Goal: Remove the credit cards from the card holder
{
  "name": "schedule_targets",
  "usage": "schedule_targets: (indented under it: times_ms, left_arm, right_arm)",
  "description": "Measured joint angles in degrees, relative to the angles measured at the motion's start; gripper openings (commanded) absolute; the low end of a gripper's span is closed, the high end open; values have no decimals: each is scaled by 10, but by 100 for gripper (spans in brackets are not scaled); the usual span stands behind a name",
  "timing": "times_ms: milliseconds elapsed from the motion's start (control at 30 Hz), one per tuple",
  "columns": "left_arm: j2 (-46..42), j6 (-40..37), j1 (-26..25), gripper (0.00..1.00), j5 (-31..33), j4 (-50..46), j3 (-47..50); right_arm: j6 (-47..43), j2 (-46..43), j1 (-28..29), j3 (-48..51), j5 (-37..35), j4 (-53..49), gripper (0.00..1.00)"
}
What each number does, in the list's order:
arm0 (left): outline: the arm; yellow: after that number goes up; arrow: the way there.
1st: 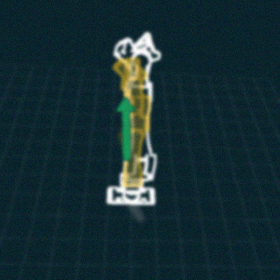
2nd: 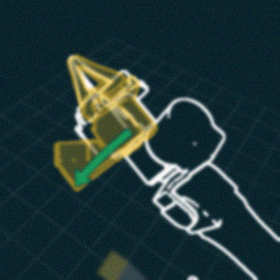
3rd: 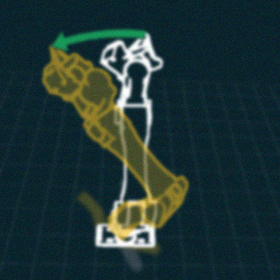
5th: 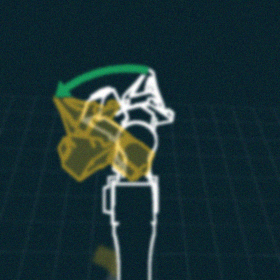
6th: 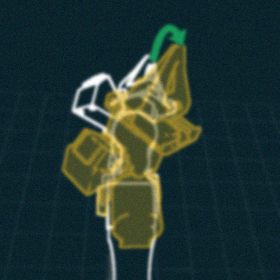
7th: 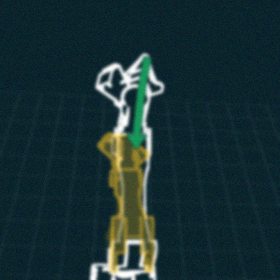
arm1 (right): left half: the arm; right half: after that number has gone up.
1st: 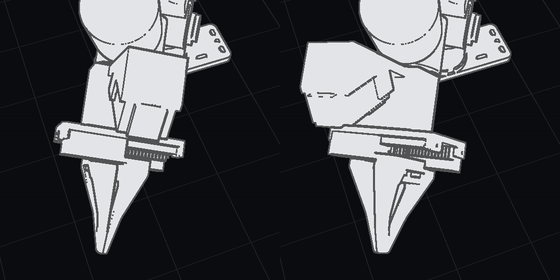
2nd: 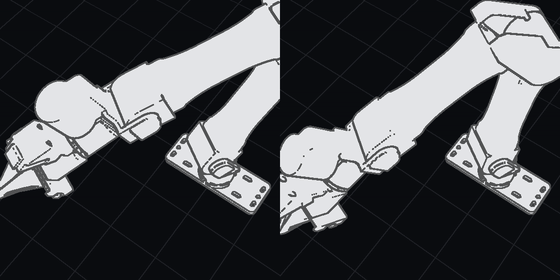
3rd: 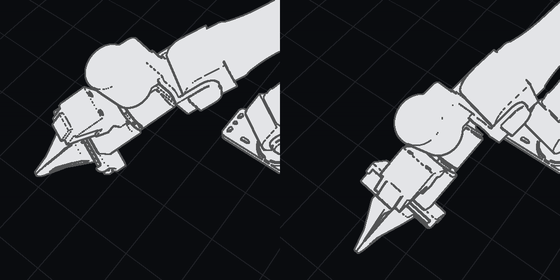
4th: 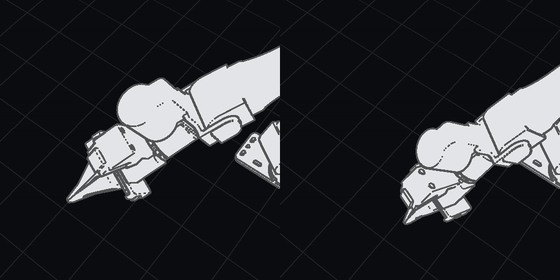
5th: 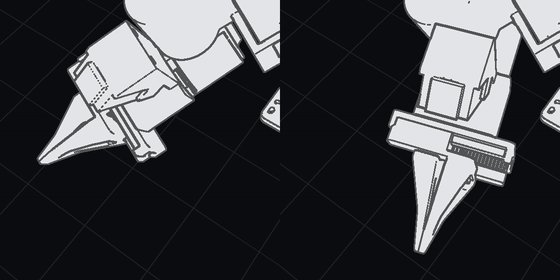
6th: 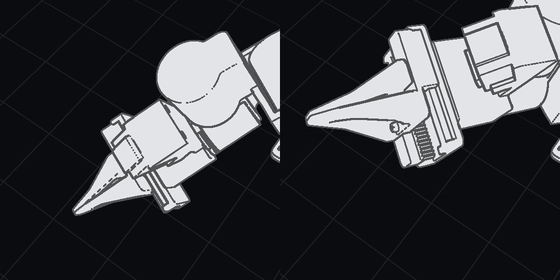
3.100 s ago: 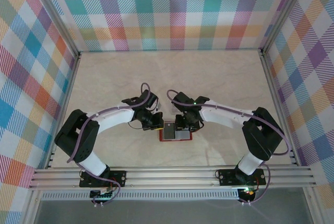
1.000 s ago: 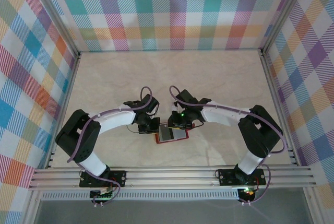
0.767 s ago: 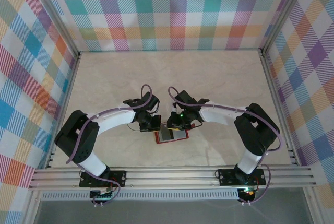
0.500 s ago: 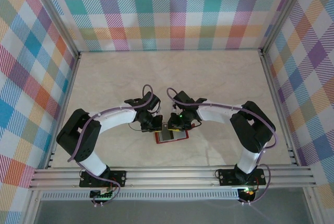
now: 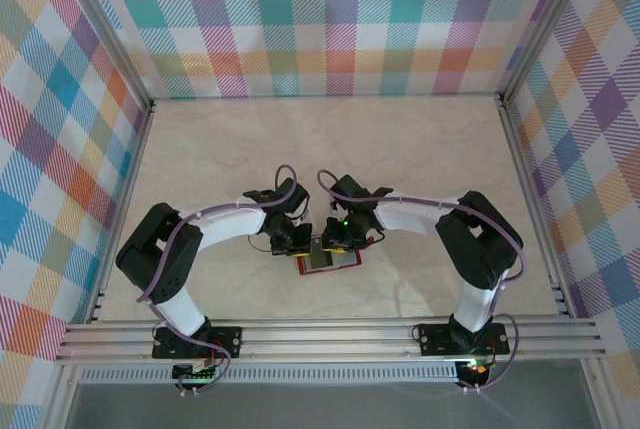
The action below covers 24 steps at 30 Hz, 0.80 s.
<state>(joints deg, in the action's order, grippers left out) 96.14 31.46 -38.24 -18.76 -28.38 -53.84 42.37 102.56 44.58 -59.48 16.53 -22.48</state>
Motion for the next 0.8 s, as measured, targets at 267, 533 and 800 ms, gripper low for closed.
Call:
schedule_targets:
  times_ms: [267, 533, 800]
  left_arm:
    - [9, -13, -1, 3, 4, -10, -11]
    - [25, -24, -1, 2, 3, -26, -29]
    - [36, -37, -2, 1, 5, -43, -45]
  right_arm:
    - [-5, 8, 0, -2, 5, -2, 24]
    - [3, 8, -9, 11, 42, 41, 24]
    - [20, 3, -24, 47, 80, 95, 22]
